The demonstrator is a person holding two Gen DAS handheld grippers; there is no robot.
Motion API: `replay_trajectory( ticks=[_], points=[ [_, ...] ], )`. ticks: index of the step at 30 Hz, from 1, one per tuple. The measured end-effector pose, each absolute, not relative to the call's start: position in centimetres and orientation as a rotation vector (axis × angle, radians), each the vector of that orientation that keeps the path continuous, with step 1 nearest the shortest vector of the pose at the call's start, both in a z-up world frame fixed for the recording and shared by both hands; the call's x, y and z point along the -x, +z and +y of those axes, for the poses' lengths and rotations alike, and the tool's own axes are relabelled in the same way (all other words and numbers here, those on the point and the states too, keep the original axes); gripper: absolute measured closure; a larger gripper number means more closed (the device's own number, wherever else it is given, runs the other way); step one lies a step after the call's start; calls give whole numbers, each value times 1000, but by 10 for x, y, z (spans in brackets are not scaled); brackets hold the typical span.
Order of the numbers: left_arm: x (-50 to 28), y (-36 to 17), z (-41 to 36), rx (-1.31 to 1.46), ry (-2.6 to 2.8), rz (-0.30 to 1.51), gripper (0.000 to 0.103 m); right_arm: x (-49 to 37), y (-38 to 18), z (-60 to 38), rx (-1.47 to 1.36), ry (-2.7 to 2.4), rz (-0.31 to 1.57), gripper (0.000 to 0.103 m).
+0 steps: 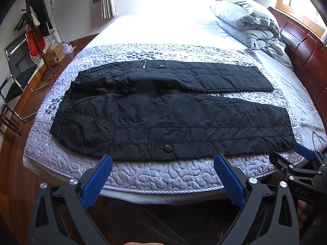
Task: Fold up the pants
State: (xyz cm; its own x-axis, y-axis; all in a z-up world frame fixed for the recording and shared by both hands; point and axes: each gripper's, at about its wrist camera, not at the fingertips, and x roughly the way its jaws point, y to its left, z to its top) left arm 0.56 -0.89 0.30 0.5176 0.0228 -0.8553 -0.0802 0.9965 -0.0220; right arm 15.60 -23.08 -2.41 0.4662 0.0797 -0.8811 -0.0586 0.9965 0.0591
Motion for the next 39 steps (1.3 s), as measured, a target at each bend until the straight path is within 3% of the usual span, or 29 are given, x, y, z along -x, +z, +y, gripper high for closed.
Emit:
replay_trajectory(
  ticks=[33,39],
  points=[
    [-16,-7,-5,92,27,974,4,-167,-40,-236,-31,81,1115,2],
    [-49,-24,23,145,-14,1061,4,-198,-25,-264,80,35,1030,2]
  ],
)
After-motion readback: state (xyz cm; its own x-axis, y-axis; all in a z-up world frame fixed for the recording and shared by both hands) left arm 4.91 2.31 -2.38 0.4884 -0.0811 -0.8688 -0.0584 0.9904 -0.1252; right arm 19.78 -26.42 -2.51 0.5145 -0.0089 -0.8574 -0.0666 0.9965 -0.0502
